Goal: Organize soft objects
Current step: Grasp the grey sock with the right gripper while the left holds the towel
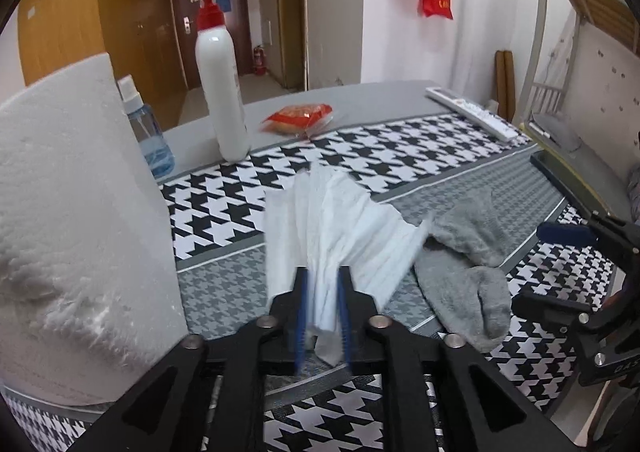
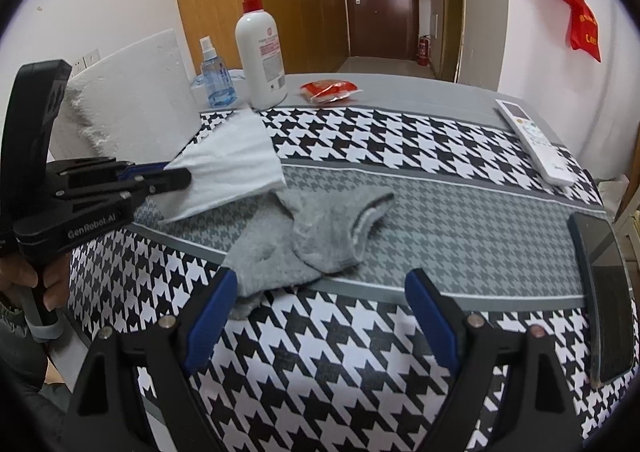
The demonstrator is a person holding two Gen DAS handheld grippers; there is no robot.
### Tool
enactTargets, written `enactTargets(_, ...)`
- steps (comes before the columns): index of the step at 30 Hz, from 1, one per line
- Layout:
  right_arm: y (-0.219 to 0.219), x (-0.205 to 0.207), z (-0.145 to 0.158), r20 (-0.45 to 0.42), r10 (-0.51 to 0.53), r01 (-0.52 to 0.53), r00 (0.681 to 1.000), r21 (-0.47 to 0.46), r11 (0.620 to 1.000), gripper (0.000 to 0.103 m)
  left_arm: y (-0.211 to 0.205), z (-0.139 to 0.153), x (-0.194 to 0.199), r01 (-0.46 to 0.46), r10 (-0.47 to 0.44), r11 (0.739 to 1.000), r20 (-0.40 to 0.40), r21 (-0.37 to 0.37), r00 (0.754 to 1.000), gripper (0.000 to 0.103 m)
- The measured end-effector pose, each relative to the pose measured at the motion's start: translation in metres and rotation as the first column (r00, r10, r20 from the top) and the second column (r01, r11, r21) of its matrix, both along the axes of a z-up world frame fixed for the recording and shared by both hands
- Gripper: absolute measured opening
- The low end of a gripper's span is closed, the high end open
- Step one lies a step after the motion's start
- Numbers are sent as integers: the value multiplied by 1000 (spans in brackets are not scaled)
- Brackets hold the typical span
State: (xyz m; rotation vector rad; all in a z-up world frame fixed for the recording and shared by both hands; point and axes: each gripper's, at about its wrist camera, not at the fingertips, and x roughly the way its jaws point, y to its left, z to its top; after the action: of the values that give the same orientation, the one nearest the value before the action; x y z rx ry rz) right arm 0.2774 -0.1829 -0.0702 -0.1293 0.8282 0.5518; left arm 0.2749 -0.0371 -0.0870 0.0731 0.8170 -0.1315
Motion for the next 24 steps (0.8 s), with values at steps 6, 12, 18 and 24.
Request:
enactTargets(6,7,9,-2,2,17,-17,1000,-10,1000,89,0,-7,8,-2,2,1000,-22,24,1000,55)
enactTargets(12,18,17,-6,-5,31,-31,1000,-21,999,89,0,-16,16,-1,3,999,-53,36,999,56)
enactTargets(18,26,20,-7,-6,43,-44,999,-39,998,89,0,-21,19,9,-7,1000,-78,29,997,56)
enactTargets(24,34,22,-7,1,55,-54,999,-59,997,89,-1,-23,18,34,-33,999,-81,7,996,48)
